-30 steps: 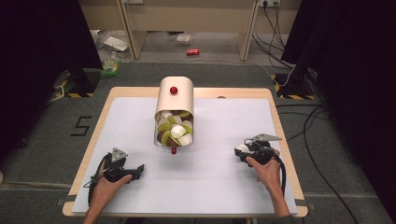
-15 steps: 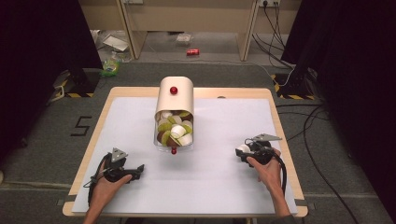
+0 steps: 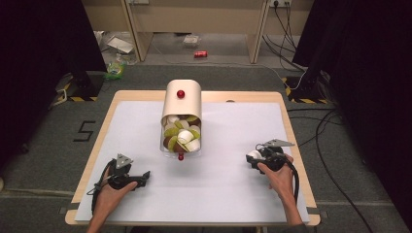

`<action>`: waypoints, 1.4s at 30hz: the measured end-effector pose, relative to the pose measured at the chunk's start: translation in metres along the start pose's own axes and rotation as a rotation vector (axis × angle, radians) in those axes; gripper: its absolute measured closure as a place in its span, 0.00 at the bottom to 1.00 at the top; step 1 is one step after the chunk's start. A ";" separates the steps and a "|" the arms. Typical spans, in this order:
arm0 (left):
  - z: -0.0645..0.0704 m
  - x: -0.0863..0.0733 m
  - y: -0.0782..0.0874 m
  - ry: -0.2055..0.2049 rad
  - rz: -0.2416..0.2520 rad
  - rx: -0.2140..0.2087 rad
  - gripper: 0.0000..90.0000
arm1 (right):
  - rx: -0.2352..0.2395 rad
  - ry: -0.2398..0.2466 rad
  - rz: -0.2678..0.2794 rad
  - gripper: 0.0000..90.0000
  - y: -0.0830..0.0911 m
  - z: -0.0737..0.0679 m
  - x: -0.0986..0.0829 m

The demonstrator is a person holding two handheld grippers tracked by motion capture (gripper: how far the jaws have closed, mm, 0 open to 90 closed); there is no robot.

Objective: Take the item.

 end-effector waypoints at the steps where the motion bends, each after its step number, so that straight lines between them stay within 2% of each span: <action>1: 0.000 0.000 0.000 0.000 0.000 0.000 0.08 | 0.001 -0.001 -0.001 0.41 0.000 0.000 0.000; 22: 0.000 0.000 0.000 0.001 0.000 0.000 0.08 | -0.013 -0.014 0.028 0.36 0.005 0.003 0.003; 42: 0.000 0.000 0.000 0.000 0.000 0.000 0.08 | 0.011 0.025 0.078 0.35 0.014 -0.011 0.019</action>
Point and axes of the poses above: each handheld gripper's, and its own axes: y roughly backward along the jaws, x roughly out of its top, z roughly to its right, the point moved 4 cm from there along -y, roughly forward along the jaws, and after that the axes turned 11 degrees about y, right-handed, at the moved point
